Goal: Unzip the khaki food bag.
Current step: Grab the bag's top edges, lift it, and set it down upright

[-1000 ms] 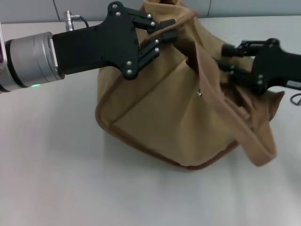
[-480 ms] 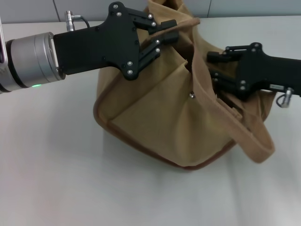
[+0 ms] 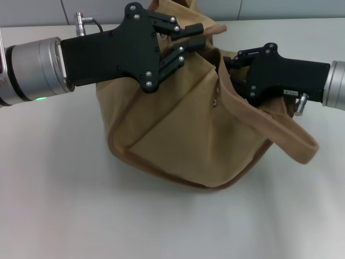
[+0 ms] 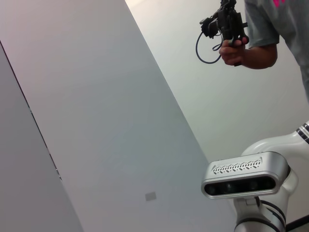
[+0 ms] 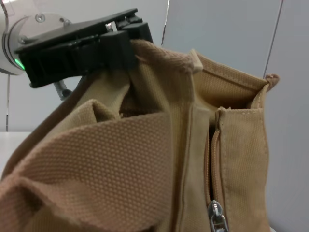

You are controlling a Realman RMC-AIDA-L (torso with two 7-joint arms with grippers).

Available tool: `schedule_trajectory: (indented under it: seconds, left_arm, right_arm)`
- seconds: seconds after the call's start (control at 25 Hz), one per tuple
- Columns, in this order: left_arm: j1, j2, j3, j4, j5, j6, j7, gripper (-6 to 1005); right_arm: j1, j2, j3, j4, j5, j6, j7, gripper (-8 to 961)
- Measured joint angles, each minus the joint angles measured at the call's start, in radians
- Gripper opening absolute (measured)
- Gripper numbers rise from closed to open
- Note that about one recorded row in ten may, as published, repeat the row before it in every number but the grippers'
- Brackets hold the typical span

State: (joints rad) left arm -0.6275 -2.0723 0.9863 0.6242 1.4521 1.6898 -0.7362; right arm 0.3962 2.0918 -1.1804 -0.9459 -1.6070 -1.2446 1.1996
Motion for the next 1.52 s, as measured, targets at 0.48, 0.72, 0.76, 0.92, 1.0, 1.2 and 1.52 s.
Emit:
schedule_trajectory:
  seconds: [0.48,0.72,0.76,0.92,1.0,1.2,1.52]
  left_arm:
    - [0.001,0.0,-0.004,0.002,0.0,0.003,0.001,82]
    - [0.003,0.0,-0.009,0.006,0.0,0.005,0.001,82]
    - [0.004,0.001,-0.009,0.005,-0.003,0.005,0.003,82]
    - [0.009,0.001,-0.009,0.0,-0.01,0.004,0.015,82]
    - [0.01,0.001,-0.009,0.0,-0.012,0.004,0.015,82]
    - [0.011,0.002,-0.005,0.0,-0.013,0.007,0.015,82]
    - [0.009,0.001,0.0,0.0,-0.013,0.009,0.015,83]
  right_arm:
    - [-0.007,0.0,-0.015,-0.008,0.002,0.001,-0.006,136]
    - [-0.042,-0.002,0.001,-0.032,0.002,-0.05,-0.008,109]
    - [-0.048,-0.003,0.005,-0.036,0.002,-0.056,-0.008,105]
    - [-0.071,-0.006,0.021,-0.047,0.003,-0.075,-0.008,46]
    - [-0.08,-0.006,0.033,-0.054,0.003,-0.085,-0.008,-4]
    - [-0.093,-0.007,0.069,-0.061,0.02,-0.106,-0.007,-1]
    - [-0.102,-0.001,0.046,-0.064,0.028,-0.098,-0.124,116]
